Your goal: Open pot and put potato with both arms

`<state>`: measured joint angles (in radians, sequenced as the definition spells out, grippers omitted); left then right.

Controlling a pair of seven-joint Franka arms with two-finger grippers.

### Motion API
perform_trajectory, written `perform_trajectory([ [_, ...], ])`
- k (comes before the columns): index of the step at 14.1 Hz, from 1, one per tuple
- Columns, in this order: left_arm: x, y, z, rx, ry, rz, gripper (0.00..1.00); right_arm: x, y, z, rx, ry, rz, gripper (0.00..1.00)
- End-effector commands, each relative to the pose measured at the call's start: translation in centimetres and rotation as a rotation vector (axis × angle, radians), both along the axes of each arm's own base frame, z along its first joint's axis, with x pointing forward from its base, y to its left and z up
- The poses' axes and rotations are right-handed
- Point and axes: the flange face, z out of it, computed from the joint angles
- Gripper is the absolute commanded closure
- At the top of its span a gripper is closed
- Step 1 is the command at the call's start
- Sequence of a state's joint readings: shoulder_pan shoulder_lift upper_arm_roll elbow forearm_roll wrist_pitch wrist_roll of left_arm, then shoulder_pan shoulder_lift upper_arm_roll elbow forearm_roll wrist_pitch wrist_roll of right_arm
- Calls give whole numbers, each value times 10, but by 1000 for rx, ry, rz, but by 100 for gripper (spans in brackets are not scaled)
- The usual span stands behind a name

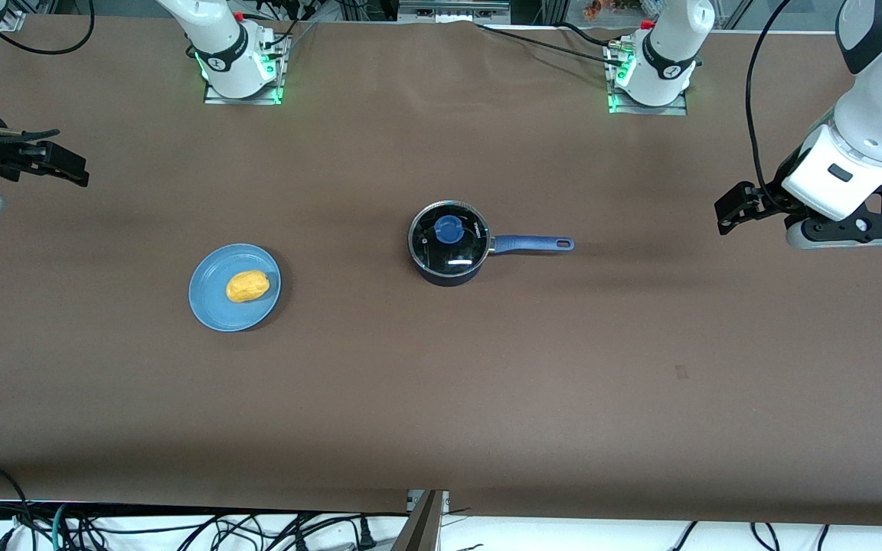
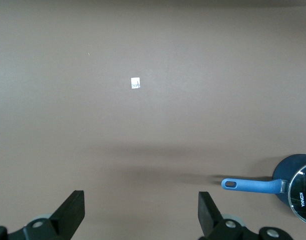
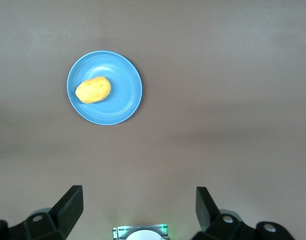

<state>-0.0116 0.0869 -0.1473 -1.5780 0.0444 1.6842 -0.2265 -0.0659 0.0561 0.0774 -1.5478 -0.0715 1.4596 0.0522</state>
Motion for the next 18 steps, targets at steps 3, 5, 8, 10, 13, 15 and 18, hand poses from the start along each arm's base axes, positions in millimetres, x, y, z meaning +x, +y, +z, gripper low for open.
perform_trajectory([
  [3, -3, -5, 6, 22, -7, 3, 0, 2, -2, 6, 13, -11, 8, 0],
  [5, -2, -5, 8, 8, -18, -4, 0, 3, 0, 6, 13, -10, 8, 0],
  [8, 2, -9, 4, -31, -21, -1, 0, 3, 3, 6, 13, -12, 11, 0],
  [10, 5, 2, 0, -102, -2, 34, 0, 3, 7, 6, 11, -12, 17, 0],
  [13, 5, 6, 1, -97, -5, 40, 0, 3, 6, 6, 13, -12, 18, 0],
  [15, 6, 5, 6, -92, -15, 40, 0, 4, 5, 7, 10, -19, 19, 0],
  [18, 17, -4, -24, -71, 50, 22, 0, 5, 3, 5, 12, -16, 17, 0],
])
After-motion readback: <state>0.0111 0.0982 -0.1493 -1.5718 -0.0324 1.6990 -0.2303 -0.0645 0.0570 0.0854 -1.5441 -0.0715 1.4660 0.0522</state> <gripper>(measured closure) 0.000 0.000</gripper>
